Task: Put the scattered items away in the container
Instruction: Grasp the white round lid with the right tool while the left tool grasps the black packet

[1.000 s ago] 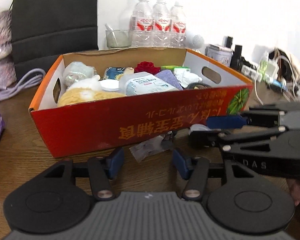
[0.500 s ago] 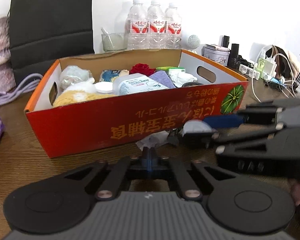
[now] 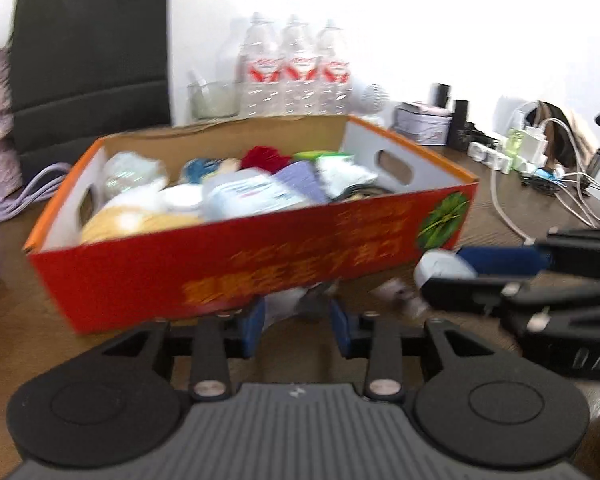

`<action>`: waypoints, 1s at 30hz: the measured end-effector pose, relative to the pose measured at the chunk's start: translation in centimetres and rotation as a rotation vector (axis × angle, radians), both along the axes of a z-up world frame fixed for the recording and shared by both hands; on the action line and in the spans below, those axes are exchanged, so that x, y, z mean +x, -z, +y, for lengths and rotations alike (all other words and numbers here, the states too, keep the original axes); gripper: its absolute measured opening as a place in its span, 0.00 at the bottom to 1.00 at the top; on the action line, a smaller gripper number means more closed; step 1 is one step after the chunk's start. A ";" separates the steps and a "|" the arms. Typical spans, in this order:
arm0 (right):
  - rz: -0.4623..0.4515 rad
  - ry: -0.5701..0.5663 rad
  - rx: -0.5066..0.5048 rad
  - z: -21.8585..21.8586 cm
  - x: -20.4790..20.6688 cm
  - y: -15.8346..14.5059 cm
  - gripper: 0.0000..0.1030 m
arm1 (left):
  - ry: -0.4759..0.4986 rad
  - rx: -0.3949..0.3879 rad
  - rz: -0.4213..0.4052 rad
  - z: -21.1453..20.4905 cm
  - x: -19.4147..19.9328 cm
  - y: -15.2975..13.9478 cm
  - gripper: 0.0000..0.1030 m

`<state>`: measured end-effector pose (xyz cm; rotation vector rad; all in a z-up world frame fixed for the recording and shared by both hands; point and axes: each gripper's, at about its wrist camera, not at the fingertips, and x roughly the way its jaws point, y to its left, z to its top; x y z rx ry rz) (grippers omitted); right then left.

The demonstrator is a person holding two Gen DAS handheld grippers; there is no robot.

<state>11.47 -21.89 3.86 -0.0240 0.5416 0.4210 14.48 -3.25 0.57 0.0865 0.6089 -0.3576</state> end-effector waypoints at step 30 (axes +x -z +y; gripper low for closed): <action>0.006 0.076 0.044 -1.8 -0.6 0.9 0.37 | -0.025 0.054 0.020 -2.8 1.5 1.3 0.12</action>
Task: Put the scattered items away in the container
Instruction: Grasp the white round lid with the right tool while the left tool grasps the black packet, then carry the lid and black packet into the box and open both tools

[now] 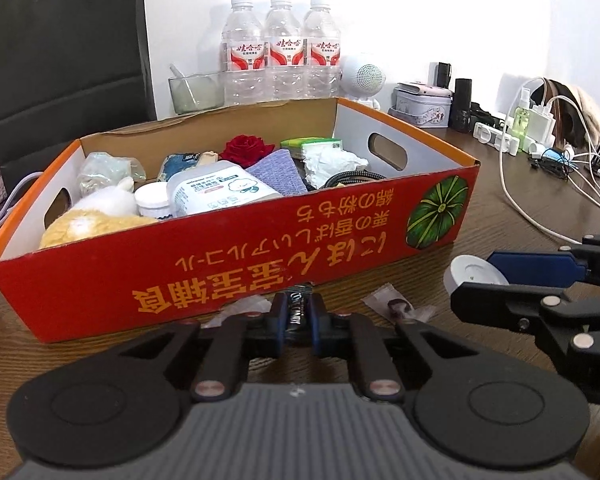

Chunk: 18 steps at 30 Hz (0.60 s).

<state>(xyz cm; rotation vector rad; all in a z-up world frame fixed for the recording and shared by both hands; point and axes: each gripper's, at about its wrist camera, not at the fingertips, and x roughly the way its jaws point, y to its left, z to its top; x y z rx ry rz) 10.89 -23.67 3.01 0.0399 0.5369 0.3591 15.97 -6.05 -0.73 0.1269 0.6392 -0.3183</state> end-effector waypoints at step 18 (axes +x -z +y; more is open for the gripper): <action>-0.011 0.006 0.013 -0.1 0.1 0.2 0.37 | -0.001 -0.003 -0.042 0.5 -2.4 -1.9 0.09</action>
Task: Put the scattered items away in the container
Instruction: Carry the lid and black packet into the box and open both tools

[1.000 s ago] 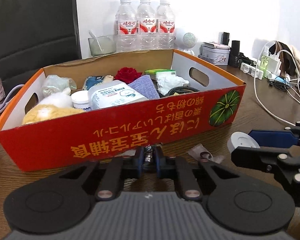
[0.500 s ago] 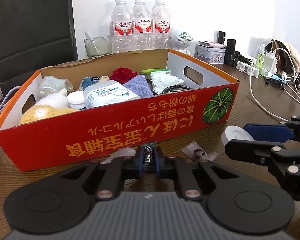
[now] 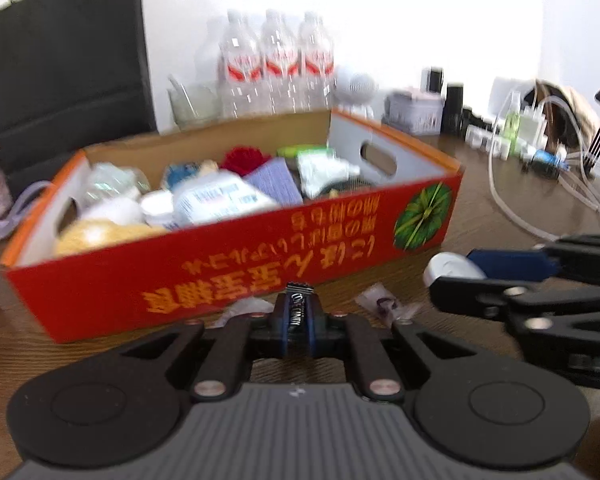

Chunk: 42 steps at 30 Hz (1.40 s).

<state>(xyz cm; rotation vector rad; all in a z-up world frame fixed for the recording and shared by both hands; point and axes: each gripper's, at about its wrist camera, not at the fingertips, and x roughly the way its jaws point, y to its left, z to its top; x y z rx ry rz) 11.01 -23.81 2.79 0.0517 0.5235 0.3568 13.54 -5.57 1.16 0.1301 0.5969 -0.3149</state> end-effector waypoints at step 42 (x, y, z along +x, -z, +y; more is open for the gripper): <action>-0.035 0.031 0.006 -0.4 4.9 -10.3 0.37 | -0.146 -0.198 -0.179 3.7 -0.5 -10.2 0.09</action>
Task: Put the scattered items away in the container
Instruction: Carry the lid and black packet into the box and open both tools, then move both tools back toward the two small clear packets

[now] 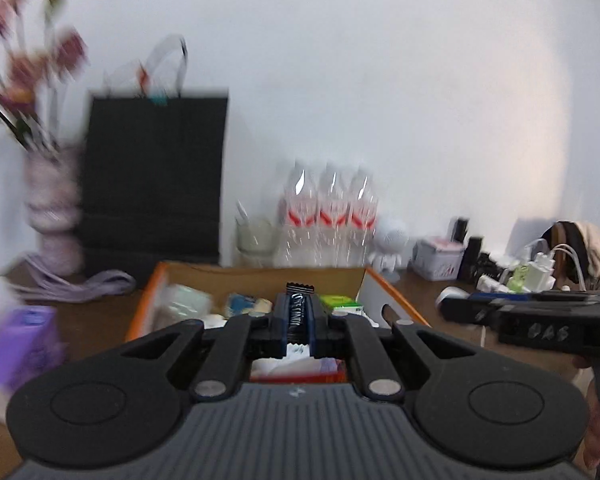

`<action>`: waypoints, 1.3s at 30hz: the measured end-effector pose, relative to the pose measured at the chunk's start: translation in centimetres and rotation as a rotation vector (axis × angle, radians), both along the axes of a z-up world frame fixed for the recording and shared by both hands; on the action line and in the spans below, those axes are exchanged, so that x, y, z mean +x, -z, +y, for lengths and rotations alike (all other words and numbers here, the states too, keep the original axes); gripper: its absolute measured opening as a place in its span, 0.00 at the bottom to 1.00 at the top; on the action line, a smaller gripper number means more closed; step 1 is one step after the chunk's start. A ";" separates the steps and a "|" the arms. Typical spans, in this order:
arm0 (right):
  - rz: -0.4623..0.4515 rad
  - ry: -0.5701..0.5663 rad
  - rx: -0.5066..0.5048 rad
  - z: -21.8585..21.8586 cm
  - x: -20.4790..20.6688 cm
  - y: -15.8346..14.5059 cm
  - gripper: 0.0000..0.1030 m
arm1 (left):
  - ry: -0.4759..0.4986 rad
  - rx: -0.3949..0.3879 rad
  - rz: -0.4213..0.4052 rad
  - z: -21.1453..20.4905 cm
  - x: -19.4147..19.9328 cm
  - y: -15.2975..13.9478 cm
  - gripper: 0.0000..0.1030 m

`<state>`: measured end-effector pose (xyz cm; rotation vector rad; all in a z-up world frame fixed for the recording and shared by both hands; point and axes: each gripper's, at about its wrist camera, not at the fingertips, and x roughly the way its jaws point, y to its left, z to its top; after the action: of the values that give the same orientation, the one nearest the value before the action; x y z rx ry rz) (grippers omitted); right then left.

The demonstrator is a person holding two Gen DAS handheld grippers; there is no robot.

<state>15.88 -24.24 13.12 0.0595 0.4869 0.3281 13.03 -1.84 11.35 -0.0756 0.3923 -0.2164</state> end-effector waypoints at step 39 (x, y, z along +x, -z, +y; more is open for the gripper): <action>-0.023 0.080 -0.095 3.3 3.3 -0.4 0.96 | -0.219 0.068 0.028 1.7 3.2 0.8 1.00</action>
<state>19.20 -20.91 13.49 -0.0171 0.4755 0.2263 16.27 -0.12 10.51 -0.0538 0.4160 0.0140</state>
